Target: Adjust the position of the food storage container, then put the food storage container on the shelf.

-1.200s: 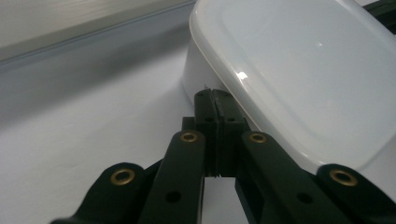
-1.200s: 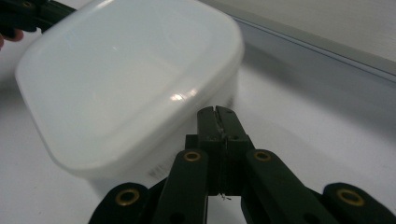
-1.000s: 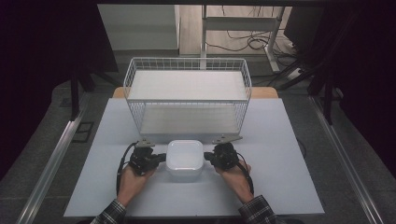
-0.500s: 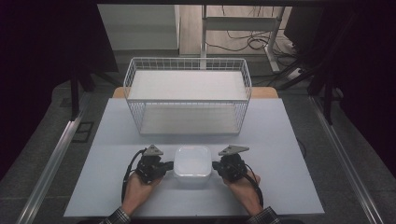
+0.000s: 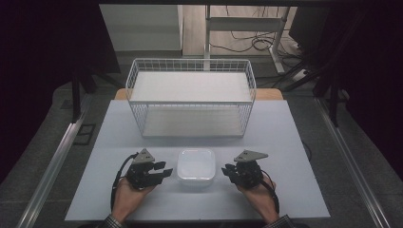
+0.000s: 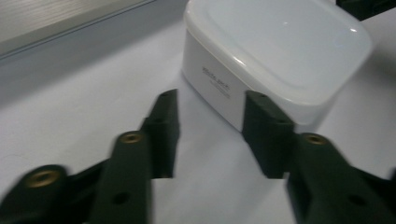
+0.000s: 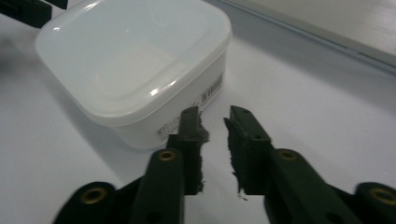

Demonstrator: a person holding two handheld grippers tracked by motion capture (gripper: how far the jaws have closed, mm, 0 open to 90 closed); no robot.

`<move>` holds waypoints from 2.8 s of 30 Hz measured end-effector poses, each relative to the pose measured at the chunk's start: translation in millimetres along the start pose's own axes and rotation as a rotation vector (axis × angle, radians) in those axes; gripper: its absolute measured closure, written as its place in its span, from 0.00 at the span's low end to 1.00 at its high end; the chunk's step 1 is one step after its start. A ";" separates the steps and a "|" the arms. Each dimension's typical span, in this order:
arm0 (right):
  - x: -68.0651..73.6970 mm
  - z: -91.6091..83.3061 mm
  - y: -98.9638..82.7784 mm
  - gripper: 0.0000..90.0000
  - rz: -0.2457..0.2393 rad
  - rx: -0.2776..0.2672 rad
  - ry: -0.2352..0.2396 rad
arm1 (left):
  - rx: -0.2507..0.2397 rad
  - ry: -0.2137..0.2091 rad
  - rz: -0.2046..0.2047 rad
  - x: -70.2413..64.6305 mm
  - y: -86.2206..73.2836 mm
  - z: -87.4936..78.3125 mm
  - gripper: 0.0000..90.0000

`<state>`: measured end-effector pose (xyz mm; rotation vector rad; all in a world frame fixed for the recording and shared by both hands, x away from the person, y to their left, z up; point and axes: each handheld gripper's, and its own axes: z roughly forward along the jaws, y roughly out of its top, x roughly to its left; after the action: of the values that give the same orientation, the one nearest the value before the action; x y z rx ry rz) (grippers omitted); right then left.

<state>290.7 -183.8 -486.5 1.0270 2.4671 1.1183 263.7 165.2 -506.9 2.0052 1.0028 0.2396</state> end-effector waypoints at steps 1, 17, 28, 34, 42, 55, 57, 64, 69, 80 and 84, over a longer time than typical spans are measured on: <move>0.0 0.0 0.0 0.81 0.000 0.000 0.000 | 0.000 0.000 0.000 0.0 0.0 0.0 0.53; -3.1 -0.7 -13.8 0.14 -0.041 -0.010 0.004 | -0.071 -0.047 -0.034 12.5 -24.2 -14.7 0.16; -6.0 0.9 -13.1 0.05 -0.023 -0.030 0.013 | -0.050 -0.076 -0.032 11.8 -23.3 -7.7 0.09; -4.7 1.2 -8.9 0.03 -0.023 -0.042 0.029 | -0.074 -0.064 -0.005 13.3 -21.8 -3.9 0.07; -7.0 0.9 -0.7 0.03 -0.004 -0.055 0.052 | -0.069 -0.085 -0.011 11.2 -13.2 -0.6 0.04; 5.7 8.5 29.9 0.07 0.032 0.001 0.086 | -0.029 -0.101 -0.010 6.2 21.7 14.8 0.17; 7.7 14.4 34.0 0.12 0.027 0.020 0.091 | -0.012 -0.112 -0.011 6.4 27.8 21.2 0.19; 8.4 36.7 40.0 0.22 0.048 0.064 0.109 | 0.015 -0.147 -0.028 9.5 34.2 38.7 0.20; -0.5 36.1 33.3 0.34 0.165 0.083 0.226 | 0.031 -0.255 -0.085 9.7 29.2 39.1 0.33; 4.2 7.8 22.0 0.71 0.236 0.073 0.226 | 0.025 -0.249 -0.132 -2.6 17.6 13.8 0.69; 7.0 0.1 20.5 0.84 0.248 0.045 0.182 | -0.007 -0.239 -0.136 -4.8 18.2 9.8 0.89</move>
<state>295.9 -169.6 -471.1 1.3296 2.5670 1.2868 275.8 150.1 -498.1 1.8971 0.9767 -0.0689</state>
